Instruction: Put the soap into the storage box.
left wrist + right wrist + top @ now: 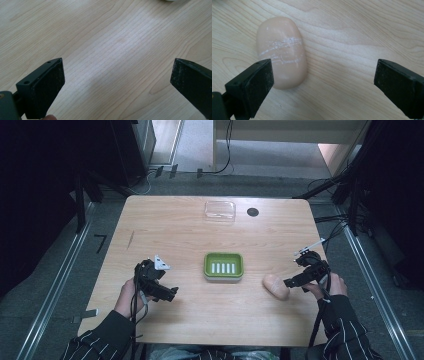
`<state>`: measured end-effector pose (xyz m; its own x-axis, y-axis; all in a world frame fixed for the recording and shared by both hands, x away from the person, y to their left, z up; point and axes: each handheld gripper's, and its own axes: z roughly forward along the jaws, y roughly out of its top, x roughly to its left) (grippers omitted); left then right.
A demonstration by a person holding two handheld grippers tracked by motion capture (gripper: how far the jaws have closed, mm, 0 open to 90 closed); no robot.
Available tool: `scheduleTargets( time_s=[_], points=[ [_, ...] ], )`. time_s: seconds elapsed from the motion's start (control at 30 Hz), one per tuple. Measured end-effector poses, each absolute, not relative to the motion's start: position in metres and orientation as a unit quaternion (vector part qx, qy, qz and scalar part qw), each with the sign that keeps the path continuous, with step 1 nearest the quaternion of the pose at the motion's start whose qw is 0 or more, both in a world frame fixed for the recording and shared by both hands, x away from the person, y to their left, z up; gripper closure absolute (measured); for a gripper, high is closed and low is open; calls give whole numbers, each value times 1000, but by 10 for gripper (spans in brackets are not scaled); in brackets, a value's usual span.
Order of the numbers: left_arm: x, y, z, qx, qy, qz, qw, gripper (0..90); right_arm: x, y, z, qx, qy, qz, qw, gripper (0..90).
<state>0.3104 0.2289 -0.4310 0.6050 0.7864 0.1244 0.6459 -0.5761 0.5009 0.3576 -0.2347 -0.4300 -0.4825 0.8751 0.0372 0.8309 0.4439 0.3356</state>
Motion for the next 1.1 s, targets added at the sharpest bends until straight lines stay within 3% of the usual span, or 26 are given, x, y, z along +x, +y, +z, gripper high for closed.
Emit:
scheduleTargets(
  time_s=[1.1],
  points=[
    [311,225,-432,875,406,167,203,0,375,-178,-446,410,902,131,20,17]
  ],
)
